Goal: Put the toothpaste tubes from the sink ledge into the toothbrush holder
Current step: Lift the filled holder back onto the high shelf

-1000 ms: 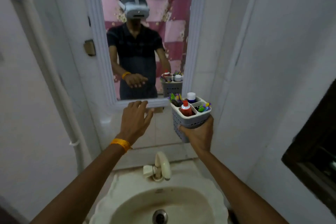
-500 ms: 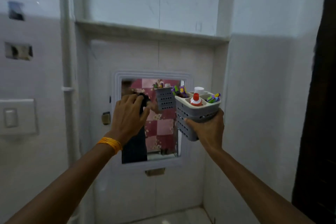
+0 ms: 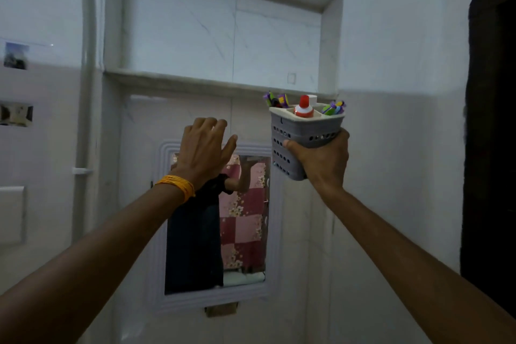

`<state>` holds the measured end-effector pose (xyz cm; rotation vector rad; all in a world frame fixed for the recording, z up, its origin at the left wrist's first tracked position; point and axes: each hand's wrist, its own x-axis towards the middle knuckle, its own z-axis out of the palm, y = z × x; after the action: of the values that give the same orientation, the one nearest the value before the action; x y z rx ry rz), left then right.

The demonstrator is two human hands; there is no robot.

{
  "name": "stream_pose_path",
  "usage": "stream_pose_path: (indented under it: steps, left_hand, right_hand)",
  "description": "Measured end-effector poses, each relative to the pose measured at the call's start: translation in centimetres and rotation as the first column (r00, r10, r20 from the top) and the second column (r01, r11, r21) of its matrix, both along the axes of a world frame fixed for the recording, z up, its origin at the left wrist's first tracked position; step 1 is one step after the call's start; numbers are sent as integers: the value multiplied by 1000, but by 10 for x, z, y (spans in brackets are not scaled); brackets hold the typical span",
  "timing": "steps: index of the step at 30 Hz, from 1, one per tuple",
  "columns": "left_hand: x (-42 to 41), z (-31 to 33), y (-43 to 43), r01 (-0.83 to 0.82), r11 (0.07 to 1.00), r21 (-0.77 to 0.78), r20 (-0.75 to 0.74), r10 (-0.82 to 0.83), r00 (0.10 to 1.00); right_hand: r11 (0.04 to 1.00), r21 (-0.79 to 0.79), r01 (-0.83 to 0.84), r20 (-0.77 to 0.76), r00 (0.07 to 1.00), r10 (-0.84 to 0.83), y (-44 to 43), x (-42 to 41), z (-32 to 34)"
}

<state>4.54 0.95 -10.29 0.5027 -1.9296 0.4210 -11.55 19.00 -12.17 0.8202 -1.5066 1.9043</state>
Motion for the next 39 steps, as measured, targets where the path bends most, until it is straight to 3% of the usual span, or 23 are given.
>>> stream_pose_path:
  steps: [7,11,17,22,39]
  left_hand:
    - [-33,58,3,34,997,-70,-39,-37,999]
    - [-52,93,1,40,997,-67,-58,-44,997]
    - [-74,126,-25,-49,997,-55,-30,48,998]
    - [-87,141,-50,-203,973,-114,100,214,972]
    - [-104,159,-64,-257,960,-109,122,270,955]
  right_hand:
    - [992,-101,74,-60,995,-80,2,-26,78]
    - [990,-116,81,-15,996,-83,-4,-39,125]
    - [990,-92,105,58,993,-100,-27,-60,174]
    - [980,-52,190,-13,981,-191,-37,-72,207]
    - [964,88,250,57,965,-255,-108,-107,209]
